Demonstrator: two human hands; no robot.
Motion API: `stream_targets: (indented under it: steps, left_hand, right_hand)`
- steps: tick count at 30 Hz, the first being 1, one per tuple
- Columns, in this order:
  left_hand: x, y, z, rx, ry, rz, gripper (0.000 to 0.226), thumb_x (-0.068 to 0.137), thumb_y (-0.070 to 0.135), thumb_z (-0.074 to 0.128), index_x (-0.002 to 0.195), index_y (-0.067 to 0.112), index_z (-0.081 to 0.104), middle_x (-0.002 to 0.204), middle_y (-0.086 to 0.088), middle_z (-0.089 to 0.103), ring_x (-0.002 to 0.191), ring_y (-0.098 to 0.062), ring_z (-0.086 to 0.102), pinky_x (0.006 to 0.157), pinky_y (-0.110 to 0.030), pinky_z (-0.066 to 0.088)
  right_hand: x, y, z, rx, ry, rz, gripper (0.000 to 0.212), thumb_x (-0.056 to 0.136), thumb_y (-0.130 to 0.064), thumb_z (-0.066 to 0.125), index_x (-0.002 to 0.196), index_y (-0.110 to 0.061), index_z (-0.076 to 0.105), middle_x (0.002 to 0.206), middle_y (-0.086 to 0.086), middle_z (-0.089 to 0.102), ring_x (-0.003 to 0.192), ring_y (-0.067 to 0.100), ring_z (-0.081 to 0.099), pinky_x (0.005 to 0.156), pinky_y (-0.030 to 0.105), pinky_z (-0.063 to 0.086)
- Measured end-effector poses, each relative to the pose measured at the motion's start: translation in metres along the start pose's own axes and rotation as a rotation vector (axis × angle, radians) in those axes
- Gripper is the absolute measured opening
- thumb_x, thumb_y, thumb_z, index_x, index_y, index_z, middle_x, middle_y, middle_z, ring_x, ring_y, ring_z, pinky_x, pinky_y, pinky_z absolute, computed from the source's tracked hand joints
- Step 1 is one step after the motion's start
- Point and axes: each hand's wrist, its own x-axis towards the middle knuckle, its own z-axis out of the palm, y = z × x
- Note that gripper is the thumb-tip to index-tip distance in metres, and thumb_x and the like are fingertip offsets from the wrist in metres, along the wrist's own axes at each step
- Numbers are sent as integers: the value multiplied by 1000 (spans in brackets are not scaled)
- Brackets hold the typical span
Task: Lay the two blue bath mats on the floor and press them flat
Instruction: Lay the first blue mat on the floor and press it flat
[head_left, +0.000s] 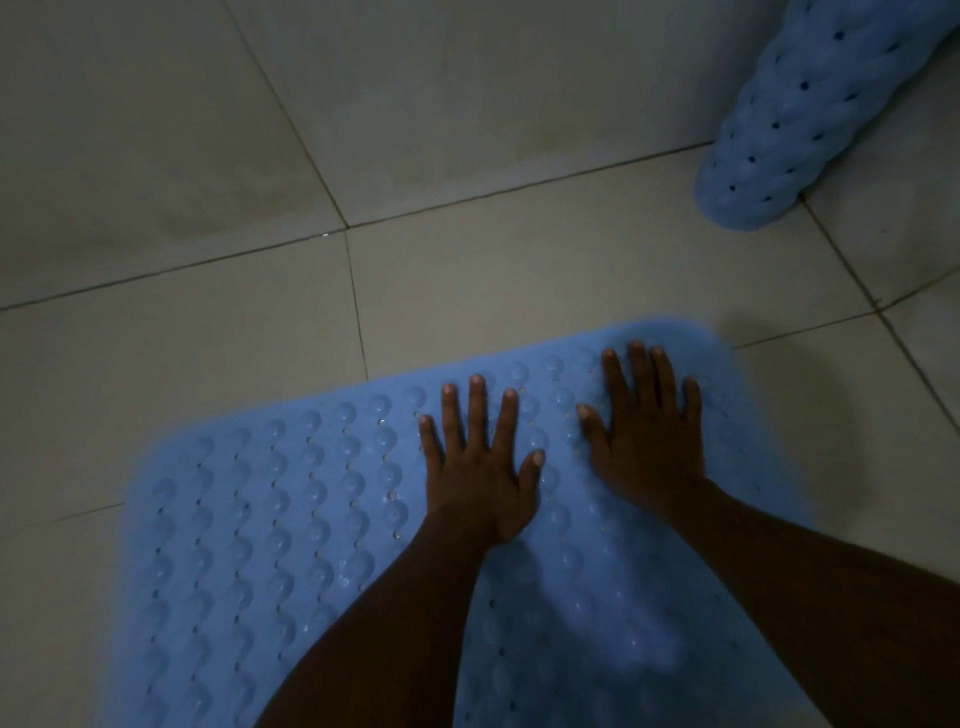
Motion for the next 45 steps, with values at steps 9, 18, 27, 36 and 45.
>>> stream_targets:
  steps: [9, 18, 27, 36, 45]
  left_hand:
    - [-25, -17, 11, -64, 117, 92, 72, 101, 62, 18, 162, 32, -9, 167, 0, -26, 152, -23, -29, 124, -52, -12]
    - [-124, -140, -7, -7, 117, -181, 80, 87, 69, -7, 158, 35, -15, 169, -1, -21, 155, -25, -19, 124, -50, -10]
    - [-134, -217, -19, -48, 153, -286, 72, 99, 63, 6, 160, 31, -15, 168, -3, -25, 153, -26, -26, 125, -52, -10]
    - [-107, -229, 21, -48, 306, -304, 71, 101, 59, 13, 163, 29, -5, 170, -5, -15, 156, -27, -19, 125, -53, -7]
    - [-107, -230, 14, -80, 206, -322, 73, 100, 60, 9, 160, 29, -15, 167, -5, -28, 152, -28, -30, 123, -57, -8]
  right_hand:
    - [3, 0, -7, 38, -112, 34, 71, 98, -61, 22, 160, -28, 12, 169, 5, 6, 156, 28, 2, 122, 61, 6]
    - [-54, -121, -16, 137, 15, -201, 68, 95, -57, 29, 148, -20, 47, 158, 12, 40, 148, 32, 33, 114, 66, 27]
    - [-61, -241, -5, 187, -34, -353, 74, 94, -60, 19, 155, -22, 34, 165, 8, 26, 154, 28, 18, 119, 63, 18]
    - [-55, -266, 32, 64, 93, -388, 63, 100, -52, 31, 156, -22, 33, 165, 10, 24, 154, 31, 17, 120, 63, 12]
    - [-54, -270, 24, -21, -41, -363, 70, 98, -55, 24, 159, -22, 18, 168, 12, 9, 155, 34, 6, 119, 66, 9]
